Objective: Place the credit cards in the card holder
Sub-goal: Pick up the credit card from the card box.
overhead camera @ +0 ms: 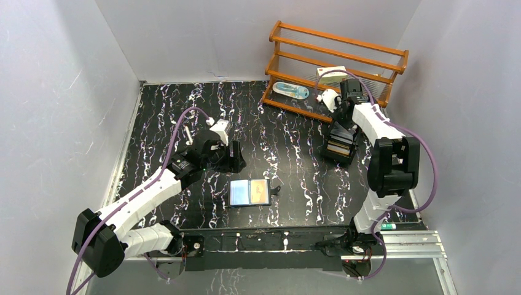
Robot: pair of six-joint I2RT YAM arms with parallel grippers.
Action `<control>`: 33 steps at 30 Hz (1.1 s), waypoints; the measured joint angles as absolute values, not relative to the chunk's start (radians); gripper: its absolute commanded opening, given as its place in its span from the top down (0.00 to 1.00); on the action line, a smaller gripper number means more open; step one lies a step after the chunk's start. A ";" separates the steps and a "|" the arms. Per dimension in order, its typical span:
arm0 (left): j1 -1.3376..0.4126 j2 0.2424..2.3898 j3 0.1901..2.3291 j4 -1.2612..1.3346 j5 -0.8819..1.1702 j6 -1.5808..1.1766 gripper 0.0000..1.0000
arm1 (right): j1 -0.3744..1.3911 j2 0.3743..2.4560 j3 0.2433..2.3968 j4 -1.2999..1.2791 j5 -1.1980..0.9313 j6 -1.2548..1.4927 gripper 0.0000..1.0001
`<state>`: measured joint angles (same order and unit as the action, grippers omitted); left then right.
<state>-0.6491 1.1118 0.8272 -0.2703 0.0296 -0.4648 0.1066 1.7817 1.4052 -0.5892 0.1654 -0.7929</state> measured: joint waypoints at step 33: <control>-0.649 1.112 0.827 -0.289 0.013 -0.457 0.30 | 0.106 1.860 1.506 -0.716 0.104 -0.810 1.00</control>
